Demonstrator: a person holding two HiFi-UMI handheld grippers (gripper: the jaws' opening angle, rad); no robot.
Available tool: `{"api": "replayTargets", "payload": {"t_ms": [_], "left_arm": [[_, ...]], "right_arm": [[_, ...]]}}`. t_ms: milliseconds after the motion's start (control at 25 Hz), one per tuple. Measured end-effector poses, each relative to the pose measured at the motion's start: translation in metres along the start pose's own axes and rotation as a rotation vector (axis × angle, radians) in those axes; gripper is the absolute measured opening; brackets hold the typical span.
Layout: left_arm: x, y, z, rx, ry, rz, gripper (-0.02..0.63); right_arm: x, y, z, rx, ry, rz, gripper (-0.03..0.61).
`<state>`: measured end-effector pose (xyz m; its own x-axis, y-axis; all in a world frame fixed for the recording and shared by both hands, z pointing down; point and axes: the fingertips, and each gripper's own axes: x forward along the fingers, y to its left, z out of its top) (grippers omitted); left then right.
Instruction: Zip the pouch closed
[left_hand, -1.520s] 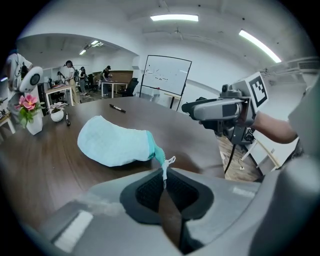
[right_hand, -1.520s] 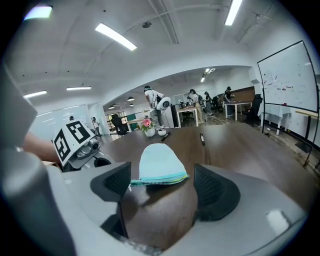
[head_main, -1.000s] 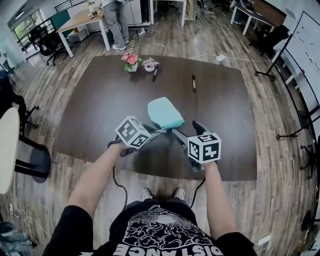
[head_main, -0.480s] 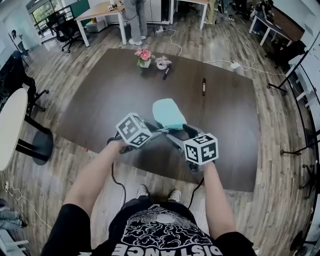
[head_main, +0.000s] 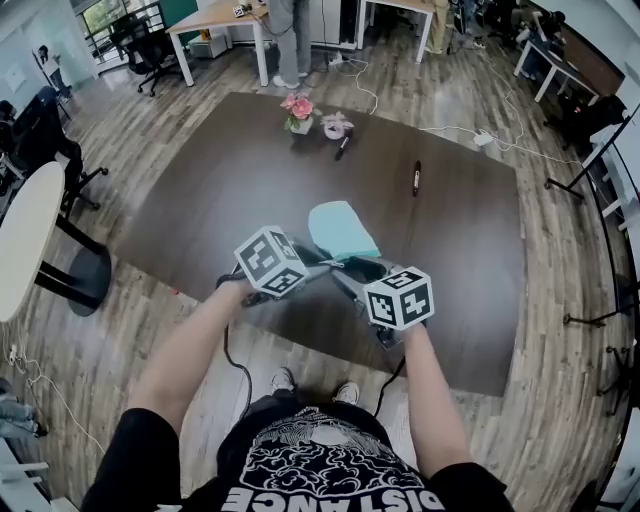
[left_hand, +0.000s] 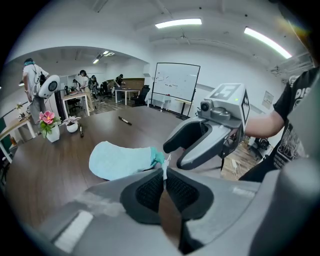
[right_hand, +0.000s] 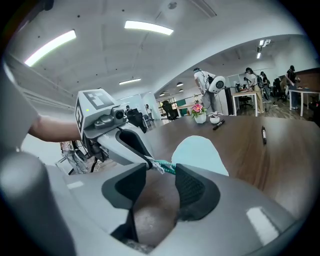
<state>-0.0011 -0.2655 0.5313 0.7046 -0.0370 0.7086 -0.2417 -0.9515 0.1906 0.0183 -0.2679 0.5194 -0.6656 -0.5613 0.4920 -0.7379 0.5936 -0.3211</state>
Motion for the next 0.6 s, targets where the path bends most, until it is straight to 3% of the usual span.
{"api": "replayTargets", "payload": {"t_ms": [320, 600], "left_arm": [[-0.0047, -0.0025, -0.0001, -0.005, -0.006, 0.005, 0.021], [-0.0086, -0.0036, -0.0036, -0.014, -0.004, 0.01, 0.021]], "right_arm": [[0.0068, 0.008, -0.002, 0.011, -0.002, 0.069, 0.144], [0.0085, 0.0111, -0.002, 0.025, -0.016, 0.074, 0.117]]}}
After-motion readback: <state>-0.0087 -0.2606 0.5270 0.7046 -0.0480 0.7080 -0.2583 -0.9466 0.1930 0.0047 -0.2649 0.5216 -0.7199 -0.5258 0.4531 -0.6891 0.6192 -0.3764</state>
